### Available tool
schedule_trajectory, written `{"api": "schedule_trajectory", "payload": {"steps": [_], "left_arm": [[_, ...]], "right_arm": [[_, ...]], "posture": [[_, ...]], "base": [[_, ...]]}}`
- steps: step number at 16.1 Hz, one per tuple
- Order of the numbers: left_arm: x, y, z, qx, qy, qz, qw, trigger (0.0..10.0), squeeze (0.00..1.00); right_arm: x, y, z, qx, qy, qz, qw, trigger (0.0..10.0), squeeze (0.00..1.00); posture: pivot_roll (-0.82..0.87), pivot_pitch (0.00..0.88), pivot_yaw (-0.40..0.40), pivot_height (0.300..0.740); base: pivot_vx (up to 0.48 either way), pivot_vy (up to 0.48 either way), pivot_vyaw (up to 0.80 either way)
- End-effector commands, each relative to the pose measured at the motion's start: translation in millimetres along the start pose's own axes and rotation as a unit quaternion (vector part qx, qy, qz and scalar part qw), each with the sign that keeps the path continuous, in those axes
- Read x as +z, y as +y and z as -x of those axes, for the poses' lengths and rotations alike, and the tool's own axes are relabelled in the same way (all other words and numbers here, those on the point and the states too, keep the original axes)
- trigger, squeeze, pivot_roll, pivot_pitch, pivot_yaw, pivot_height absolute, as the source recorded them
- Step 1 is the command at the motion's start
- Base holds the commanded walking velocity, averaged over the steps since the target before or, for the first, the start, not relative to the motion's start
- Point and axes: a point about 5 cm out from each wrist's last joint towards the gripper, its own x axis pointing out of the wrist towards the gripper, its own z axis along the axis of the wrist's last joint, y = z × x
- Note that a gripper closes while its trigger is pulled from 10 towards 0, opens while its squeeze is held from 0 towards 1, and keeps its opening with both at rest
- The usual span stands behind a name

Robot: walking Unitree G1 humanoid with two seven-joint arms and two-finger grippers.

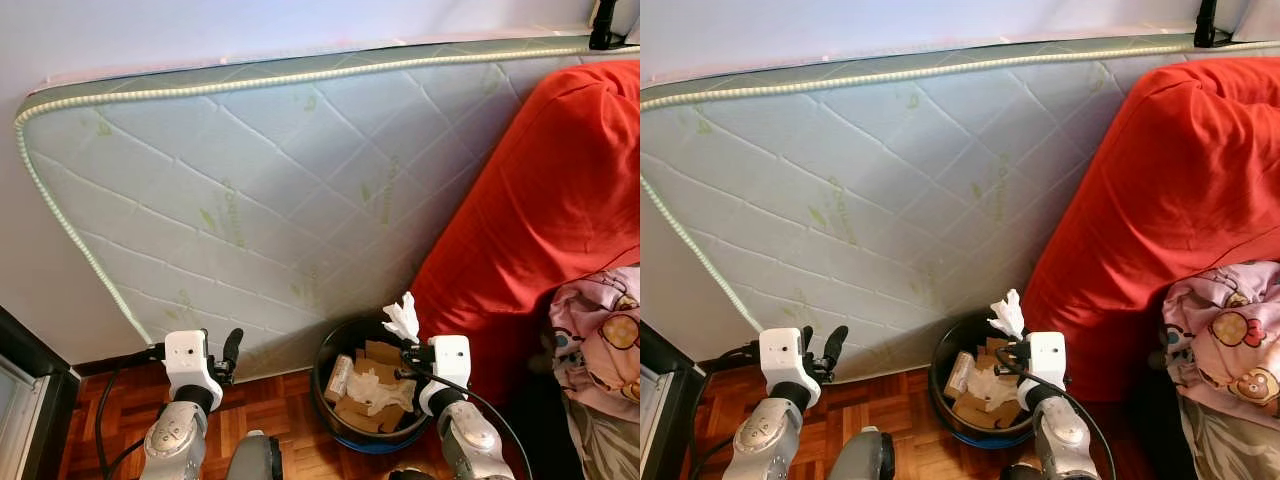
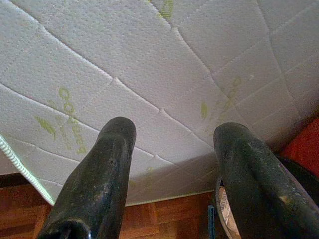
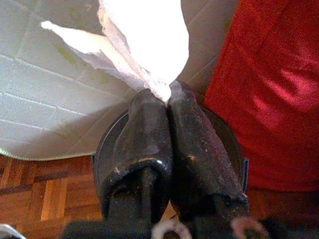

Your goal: Clean up the room

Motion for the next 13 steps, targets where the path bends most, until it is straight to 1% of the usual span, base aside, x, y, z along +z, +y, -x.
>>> {"api": "schedule_trajectory", "payload": {"steps": [1, 7, 10, 13], "left_arm": [[3.0, 1.9, -0.1, 0.0, -0.002, 0.002, 1.0, 10.0, 0.0], [5.2, 2.0, -2.3, 0.003, -0.006, 0.004, 1.0, 10.0, 0.0], [4.7, 2.3, -1.8, 0.002, -0.005, 0.004, 1.0, 10.0, 0.0], [5.2, 3.1, -1.9, 0.003, -0.005, 0.004, 1.0, 10.0, 0.0]], "right_arm": [[-0.3, 1.5, -1.5, 0.006, 0.008, 0.001, 1.0, 10.0, 0.0], [4.8, 3.8, -5.1, 0.014, 0.002, 0.002, 1.0, 10.0, 0.0], [3.5, 4.8, -5.1, 0.018, 0.006, 0.004, 1.0, 10.0, 0.0], [3.5, 5.7, -5.6, 0.02, 0.008, 0.005, 1.0, 10.0, 0.0]], "posture": [[0.04, 0.043, 0.002, 0.646], [0.04, 0.05, 0.002, 0.646], [0.04, 0.055, 0.004, 0.646], [0.04, 0.058, 0.007, 0.646]], "base": [[0.0, 0.0, 0.0], [0.0, 0.0, 0.0], [0.0, 0.0, 0.0], [0.241, 0.0, 0.0]]}}
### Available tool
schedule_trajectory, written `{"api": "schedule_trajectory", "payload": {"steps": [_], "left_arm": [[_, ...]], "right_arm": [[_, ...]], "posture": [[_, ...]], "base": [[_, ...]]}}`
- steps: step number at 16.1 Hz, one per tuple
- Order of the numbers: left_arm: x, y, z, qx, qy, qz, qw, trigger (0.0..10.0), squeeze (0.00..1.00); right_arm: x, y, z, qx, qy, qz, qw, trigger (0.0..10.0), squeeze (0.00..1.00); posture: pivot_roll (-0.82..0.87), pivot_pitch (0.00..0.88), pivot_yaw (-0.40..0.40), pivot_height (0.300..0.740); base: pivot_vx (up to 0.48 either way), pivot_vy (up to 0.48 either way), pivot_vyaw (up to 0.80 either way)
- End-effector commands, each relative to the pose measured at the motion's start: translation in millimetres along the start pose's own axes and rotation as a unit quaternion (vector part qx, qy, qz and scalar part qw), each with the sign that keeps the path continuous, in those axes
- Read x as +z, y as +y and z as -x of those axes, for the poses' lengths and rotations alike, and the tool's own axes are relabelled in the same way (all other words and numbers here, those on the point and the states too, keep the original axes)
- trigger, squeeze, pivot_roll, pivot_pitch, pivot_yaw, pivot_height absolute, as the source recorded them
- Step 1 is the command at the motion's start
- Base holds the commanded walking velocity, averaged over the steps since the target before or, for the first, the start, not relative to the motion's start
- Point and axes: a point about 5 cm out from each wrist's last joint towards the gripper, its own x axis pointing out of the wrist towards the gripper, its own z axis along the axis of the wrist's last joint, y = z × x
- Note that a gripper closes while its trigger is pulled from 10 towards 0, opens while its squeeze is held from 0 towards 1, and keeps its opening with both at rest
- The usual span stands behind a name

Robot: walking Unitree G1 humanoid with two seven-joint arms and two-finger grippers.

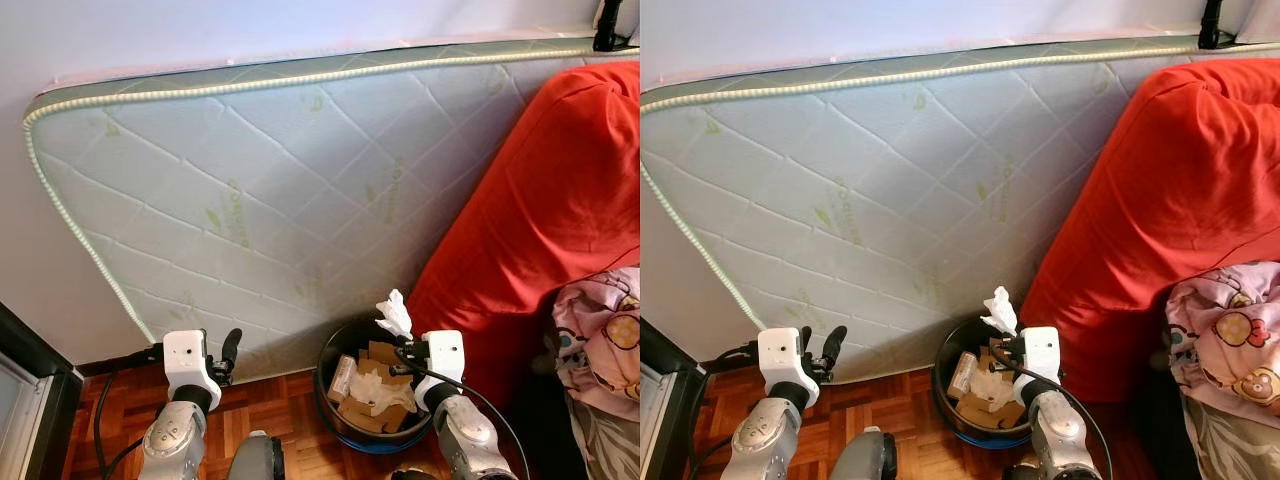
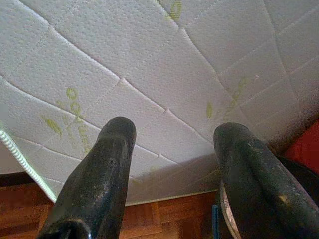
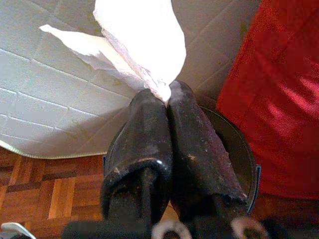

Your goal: Clean up the room

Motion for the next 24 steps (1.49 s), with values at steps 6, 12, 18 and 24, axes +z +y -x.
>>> {"api": "schedule_trajectory", "payload": {"steps": [6, 12, 18, 24], "left_arm": [[6, 1.0, -2.4, 0.001, -0.009, 0.003, 1.0, 10.0, 0.0], [7, 0.1, -2.0, 0.0, -0.011, 0.003, 1.0, 10.0, 0.0], [10, -0.7, -1.9, -0.002, -0.016, 0.003, 1.0, 10.0, 0.0], [24, -1.1, -6.5, -0.001, -0.04, 0.004, 0.999, 10.0, 0.0]], "right_arm": [[-1, 3.8, -2.4, 0.01, 0.013, 0.002, 1.0, 10.0, 0.0], [-3, 5.2, -2.8, 0.017, 0.023, 0.008, 1.0, 10.0, 0.0], [-3, 14.7, -8.6, 0.058, 0.056, 0.032, 0.996, 10.0, 0.0], [8, 21.4, -20.2, 0.054, 0.063, 0.016, 0.996, 10.0, 0.0]], "posture": [[0.04, 0.06, 0.009, 0.646], [0.04, 0.058, 0.008, 0.646], [0.06, 0.053, 0.011, 0.646], [0.11, 0.103, -0.004, 0.646]], "base": [[0.248, 0.0, 0.0], [0.256, 0.0, 0.0], [0.0, 0.0, 0.0], [0.0, 0.0, 0.0]]}}
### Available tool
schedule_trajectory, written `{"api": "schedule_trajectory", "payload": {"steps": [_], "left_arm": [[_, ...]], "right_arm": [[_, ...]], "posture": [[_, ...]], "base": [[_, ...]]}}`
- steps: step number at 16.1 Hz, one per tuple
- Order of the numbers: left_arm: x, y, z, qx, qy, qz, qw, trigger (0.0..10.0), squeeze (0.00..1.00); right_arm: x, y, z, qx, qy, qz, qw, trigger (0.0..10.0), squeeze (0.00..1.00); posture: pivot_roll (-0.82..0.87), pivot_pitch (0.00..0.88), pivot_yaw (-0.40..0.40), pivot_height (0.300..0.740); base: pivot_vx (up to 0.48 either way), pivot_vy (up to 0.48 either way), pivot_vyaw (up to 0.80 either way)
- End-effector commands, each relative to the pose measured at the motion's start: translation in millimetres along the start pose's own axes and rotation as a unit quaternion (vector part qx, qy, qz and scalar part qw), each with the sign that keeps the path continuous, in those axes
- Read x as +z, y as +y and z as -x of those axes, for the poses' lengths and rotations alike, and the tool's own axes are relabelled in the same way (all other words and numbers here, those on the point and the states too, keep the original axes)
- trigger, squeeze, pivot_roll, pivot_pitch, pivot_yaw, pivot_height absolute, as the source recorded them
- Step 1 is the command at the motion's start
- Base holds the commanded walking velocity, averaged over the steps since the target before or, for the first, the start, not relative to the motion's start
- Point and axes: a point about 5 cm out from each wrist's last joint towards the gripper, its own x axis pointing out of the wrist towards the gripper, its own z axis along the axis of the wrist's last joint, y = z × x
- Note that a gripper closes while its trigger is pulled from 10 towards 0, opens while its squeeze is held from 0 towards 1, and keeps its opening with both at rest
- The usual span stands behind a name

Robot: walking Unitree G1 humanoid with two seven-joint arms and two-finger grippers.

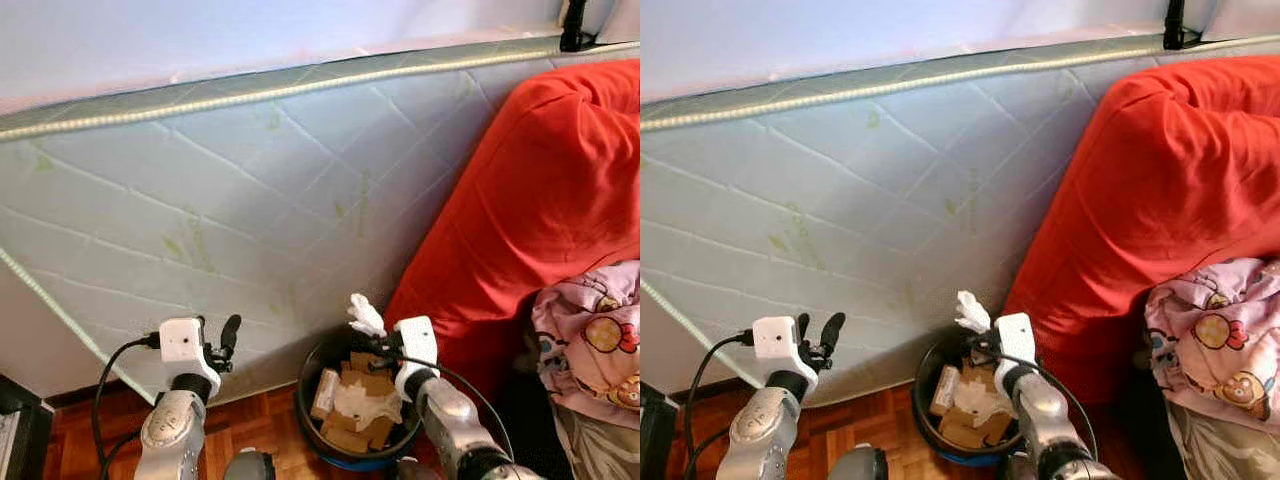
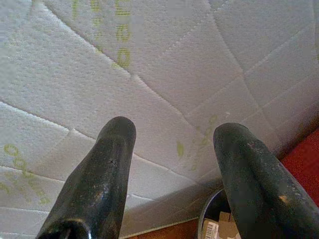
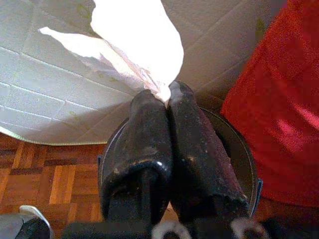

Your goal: Clean up the room

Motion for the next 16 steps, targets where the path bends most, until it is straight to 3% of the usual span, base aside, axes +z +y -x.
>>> {"api": "schedule_trajectory", "payload": {"steps": [1, 4, 9, 16], "left_arm": [[9, 1.5, -4.4, 0.003, -0.012, -0.004, 1.0, 10.0, 0.0], [19, 2.8, -0.3, 0.01, -0.025, -0.005, 1.0, 10.0, 0.0], [25, 1.3, 19.2, 0.005, -0.019, -0.007, 1.0, 10.0, 0.0], [39, -7.9, 40.2, 0.0, -0.02, -0.012, 1.0, 10.0, 0.0]], "right_arm": [[1, 1.2, -2.0, -0.005, 0.008, -0.009, 1.0, 10.0, 0.0], [9, 4.1, -8.7, -0.017, 0.018, -0.027, 0.999, 10.0, 0.0], [26, -9.6, -13.3, -0.074, 0.008, -0.055, 0.996, 10.0, 0.0], [34, -14.9, -14.9, -0.07, 0.011, -0.032, 0.997, 10.0, 0.0]], "posture": [[0.12, 0.126, -0.008, 0.646], [0.17, 0.201, -0.01, 0.646], [0.19, 0.285, -0.003, 0.646], [0.23, 0.335, -0.003, 0.646]], "base": [[0.0, 0.0, 0.0], [0.0, 0.0, 0.0], [0.0, 0.0, 0.0], [0.0, 0.0, 0.0]]}}
